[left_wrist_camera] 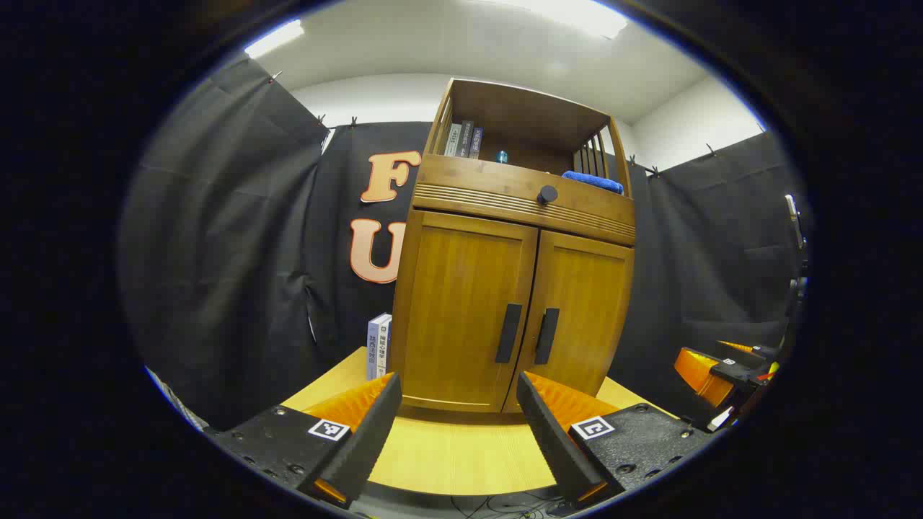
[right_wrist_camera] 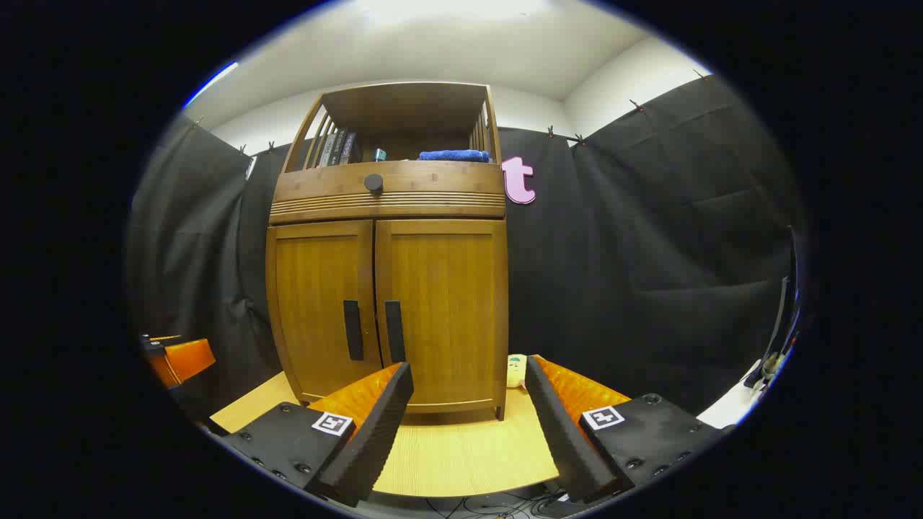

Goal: Open the right door of the double-door shoe cabinet with the right hand, and open the left door with the left hand.

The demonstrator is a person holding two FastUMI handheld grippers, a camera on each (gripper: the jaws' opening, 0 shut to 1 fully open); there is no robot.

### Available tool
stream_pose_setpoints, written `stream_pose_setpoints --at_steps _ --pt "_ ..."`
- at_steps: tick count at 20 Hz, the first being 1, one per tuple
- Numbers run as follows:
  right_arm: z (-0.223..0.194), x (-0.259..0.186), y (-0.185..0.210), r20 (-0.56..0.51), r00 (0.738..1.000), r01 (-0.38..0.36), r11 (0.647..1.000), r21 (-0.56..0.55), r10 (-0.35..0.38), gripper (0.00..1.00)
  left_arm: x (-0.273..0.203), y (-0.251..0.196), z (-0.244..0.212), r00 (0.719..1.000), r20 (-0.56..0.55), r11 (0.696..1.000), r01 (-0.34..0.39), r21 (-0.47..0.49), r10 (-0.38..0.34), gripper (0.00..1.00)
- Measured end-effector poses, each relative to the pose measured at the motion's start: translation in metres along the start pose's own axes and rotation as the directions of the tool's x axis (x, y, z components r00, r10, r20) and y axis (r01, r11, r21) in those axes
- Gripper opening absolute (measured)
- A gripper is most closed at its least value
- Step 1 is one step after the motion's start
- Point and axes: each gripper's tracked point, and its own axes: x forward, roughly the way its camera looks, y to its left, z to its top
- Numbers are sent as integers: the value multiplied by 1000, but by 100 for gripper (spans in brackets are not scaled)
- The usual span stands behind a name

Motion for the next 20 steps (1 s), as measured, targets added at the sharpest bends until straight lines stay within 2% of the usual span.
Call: stream_pose_setpoints --at_steps 7,8,9,13,16,20 --pt "3 5 -1 2 1000 5 1000 2 -5 100 4 -3 7 1000 18 1000 13 6 -13 97" --pt "4 7 -2 4 1000 7 1000 1 -7 94 5 -3 9 1000 25 1000 12 10 -13 96" --pt "6 8 -4 7 1000 10 1000 0 -10 100 5 -2 10 999 30 1000 12 20 -12 96" --pt "3 11 -2 -4 1000 4 1000 11 -4 100 6 3 7 1000 19 1000 1 23 -2 96" --pt "0 13 -2 -15 1000 -2 1000 12 2 94 8 8 5 1000 15 1000 -16 23 16 96" --pt "-3 22 -1 -23 1000 -6 1000 20 6 98 6 13 2 999 2 999 -36 11 36 96"
